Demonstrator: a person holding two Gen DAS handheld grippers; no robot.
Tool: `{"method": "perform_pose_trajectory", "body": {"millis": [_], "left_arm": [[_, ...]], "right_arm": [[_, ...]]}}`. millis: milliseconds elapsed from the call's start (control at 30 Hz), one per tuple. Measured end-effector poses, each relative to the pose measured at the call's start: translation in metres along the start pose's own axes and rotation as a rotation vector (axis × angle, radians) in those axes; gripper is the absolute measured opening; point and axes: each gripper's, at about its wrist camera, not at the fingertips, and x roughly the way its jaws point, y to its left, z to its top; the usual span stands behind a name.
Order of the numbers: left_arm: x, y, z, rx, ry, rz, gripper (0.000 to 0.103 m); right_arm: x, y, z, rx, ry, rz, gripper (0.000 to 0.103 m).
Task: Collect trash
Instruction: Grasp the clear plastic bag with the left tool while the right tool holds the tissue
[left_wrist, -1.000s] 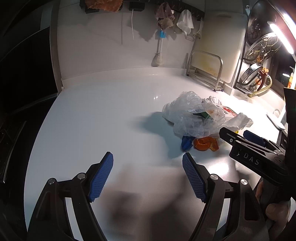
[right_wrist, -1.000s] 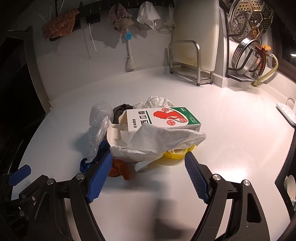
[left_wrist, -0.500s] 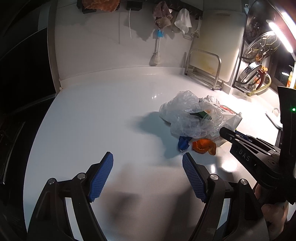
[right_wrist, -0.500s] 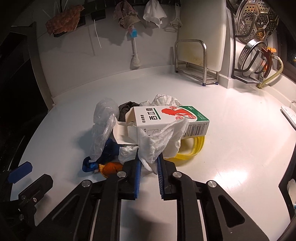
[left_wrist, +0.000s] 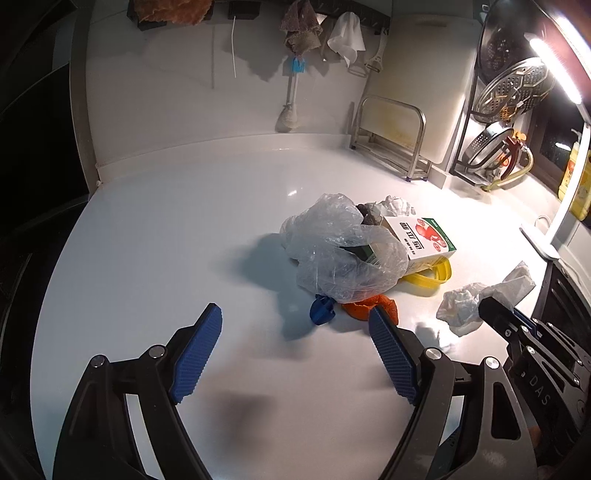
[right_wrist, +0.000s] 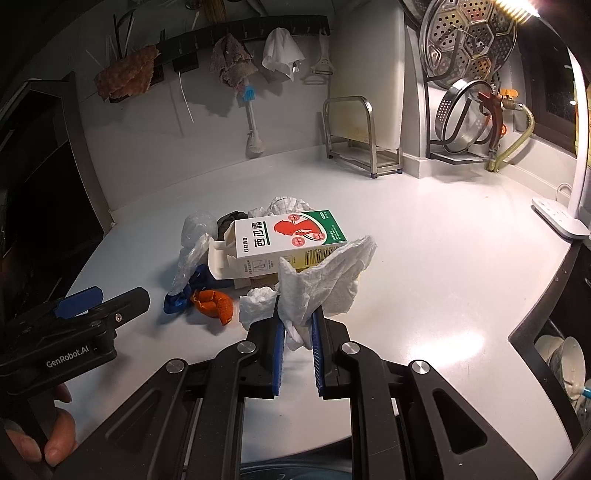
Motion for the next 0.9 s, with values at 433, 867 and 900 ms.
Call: {"method": "perform_pose_trajectory", "body": {"millis": [433, 867, 900], "left_arm": [[0.036, -0.035, 0.01, 0.036, 0.024, 0.032, 0.083], [0.038, -0.023, 0.021, -0.01, 0.01, -0.009, 0.004], [0.034, -0.022, 0.021, -0.006, -0.002, -0.007, 0.004]], "right_arm": [[0.001, -0.022, -0.008, 0.067, 0.001, 0.054, 0.013], [0.001, -0.026, -0.016, 0.077, 0.012, 0.06, 0.013], [0.0, -0.026, -0.016, 0.077, 0.012, 0.059, 0.013]]}}
